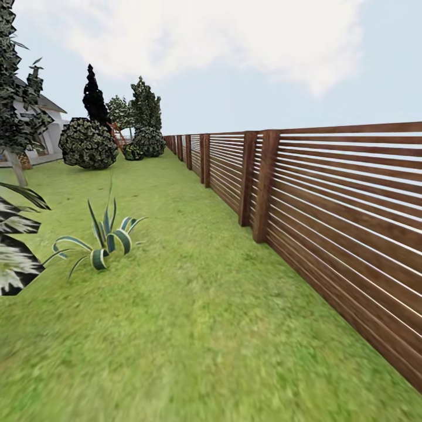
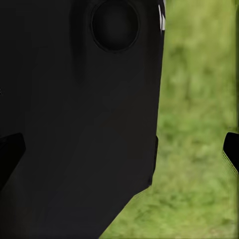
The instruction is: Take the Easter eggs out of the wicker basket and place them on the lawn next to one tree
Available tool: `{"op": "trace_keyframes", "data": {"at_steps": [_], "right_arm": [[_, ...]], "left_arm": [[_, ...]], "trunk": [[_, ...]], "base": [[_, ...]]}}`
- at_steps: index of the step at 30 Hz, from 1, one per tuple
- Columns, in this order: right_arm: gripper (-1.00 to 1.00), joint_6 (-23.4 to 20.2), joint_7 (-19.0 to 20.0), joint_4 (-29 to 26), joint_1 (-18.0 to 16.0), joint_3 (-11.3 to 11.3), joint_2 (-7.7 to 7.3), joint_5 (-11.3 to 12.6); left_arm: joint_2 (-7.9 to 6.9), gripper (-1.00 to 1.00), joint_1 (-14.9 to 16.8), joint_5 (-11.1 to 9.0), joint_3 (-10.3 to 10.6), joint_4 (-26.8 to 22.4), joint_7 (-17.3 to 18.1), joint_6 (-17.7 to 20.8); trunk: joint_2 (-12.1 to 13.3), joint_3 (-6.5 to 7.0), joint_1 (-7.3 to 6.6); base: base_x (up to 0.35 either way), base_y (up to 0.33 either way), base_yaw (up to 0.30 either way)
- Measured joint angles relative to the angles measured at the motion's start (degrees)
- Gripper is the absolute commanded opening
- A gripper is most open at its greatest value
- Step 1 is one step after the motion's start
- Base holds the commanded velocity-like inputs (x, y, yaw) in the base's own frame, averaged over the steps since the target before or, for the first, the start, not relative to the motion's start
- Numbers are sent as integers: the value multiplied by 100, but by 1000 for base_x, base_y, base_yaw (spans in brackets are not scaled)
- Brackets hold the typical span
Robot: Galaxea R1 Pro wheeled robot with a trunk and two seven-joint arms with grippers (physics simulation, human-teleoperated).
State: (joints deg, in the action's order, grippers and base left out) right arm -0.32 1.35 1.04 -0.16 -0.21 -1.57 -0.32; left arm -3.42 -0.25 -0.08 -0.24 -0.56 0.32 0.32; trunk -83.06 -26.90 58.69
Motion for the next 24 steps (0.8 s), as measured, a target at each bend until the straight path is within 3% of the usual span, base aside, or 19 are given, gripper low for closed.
{"op": "trace_keyframes", "data": {"at_steps": [24], "right_arm": [[100, 0, -2, 0, 0, -4, 0, 0]], "left_arm": [[0, 100, 0, 0, 0, 0, 0, 0]], "trunk": [[0, 0, 0]], "base": [[334, 0, 0]]}}
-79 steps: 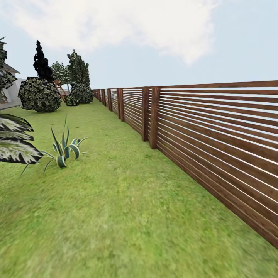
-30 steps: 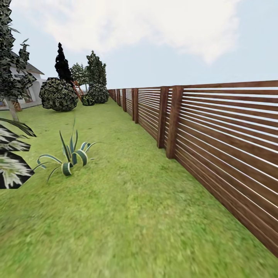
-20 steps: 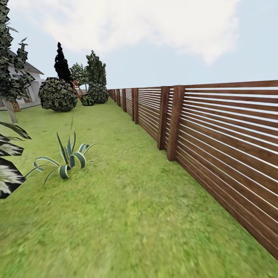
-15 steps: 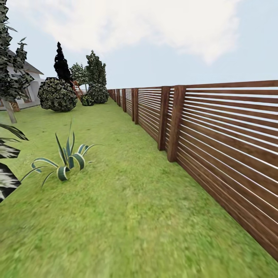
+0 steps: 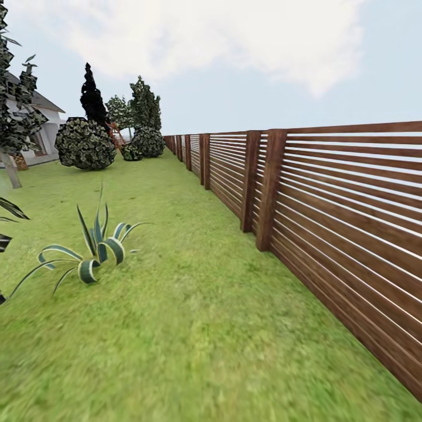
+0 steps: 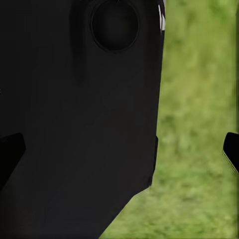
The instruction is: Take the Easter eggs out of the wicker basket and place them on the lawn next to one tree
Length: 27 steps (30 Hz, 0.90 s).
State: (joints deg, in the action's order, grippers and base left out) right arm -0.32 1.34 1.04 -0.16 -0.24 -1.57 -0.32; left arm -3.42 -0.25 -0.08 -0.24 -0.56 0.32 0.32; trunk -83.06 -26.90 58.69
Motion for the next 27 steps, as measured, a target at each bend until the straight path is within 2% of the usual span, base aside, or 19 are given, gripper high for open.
{"op": "trace_keyframes", "data": {"at_steps": [15, 27], "right_arm": [[100, 0, 1, 0, -1, 0, 0, 0], [100, 0, -38, 0, 0, 0, 8, 5]], "left_arm": [[0, 100, 0, 0, 0, 0, 1, 0], [8, 100, 0, 0, 6, 0, 0, 0]], "trunk": [[0, 0, 0], [0, 0, 0]], "base": [[334, 0, 1], [329, 0, 244]]}}
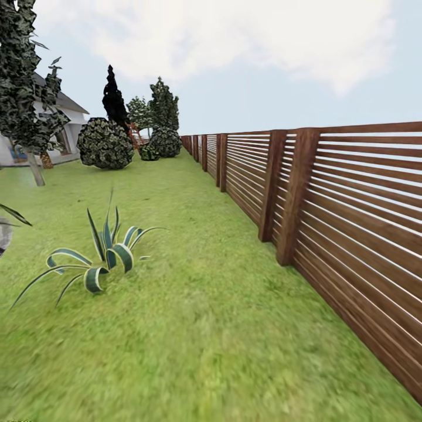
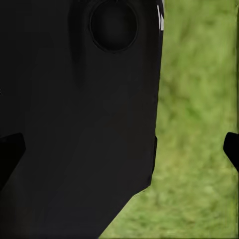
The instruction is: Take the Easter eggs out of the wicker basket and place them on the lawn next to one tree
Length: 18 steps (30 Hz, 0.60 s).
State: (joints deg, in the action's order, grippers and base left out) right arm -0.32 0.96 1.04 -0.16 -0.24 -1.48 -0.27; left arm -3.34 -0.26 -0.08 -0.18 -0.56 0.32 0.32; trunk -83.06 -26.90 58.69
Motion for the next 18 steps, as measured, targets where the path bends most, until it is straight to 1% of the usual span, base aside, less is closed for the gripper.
{"op": "trace_keyframes", "data": {"at_steps": [7, 18], "right_arm": [[100, 0, -2, 0, -1, 0, 0, 3], [100, 0, -2, 0, -1, 0, 0, 3]], "left_arm": [[0, 100, 0, 0, -1, 1, 0, 0], [0, 100, 0, 0, 1, 3, 0, 0]], "trunk": [[0, 0, 1], [0, 0, 1]], "base": [[250, 0, 289], [201, 0, 280]]}}
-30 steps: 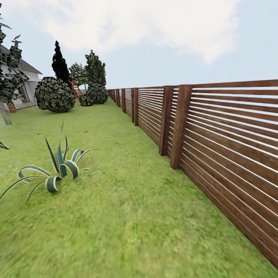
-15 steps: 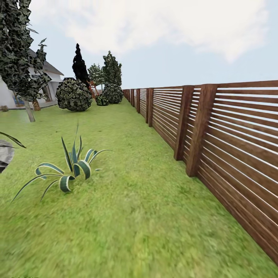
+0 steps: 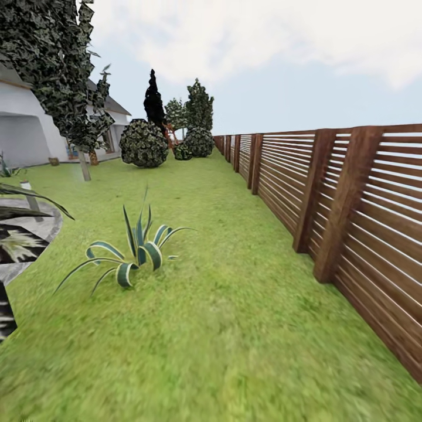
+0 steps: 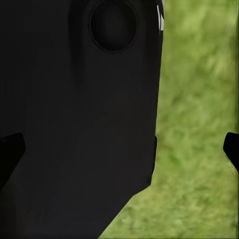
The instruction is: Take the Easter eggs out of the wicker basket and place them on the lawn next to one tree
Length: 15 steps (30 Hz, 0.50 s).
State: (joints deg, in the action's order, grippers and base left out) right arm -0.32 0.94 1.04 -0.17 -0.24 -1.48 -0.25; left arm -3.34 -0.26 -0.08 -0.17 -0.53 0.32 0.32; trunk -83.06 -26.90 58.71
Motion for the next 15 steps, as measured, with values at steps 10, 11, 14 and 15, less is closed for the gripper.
{"op": "trace_keyframes", "data": {"at_steps": [10, 11, 14, 15], "right_arm": [[100, 12, 29, 1, 1, 0, 0, -7], [100, 15, 34, 1, 1, 0, 0, -7], [100, 19, 39, 0, 1, 0, 0, -8], [100, 21, 40, 0, 1, 0, 0, -8]], "left_arm": [[0, 100, 1, 0, 1, 0, 0, 0], [0, 100, 1, 0, 1, 1, 0, 0], [0, 100, 1, 0, 1, 2, 0, 0], [0, 100, 1, 0, 1, 1, 0, 0]], "trunk": [[0, 0, 0], [0, 0, 0], [0, 0, 0], [0, 0, 0]], "base": [[203, 0, -6], [210, 0, -218], [212, 0, -262], [213, 0, -283]]}}
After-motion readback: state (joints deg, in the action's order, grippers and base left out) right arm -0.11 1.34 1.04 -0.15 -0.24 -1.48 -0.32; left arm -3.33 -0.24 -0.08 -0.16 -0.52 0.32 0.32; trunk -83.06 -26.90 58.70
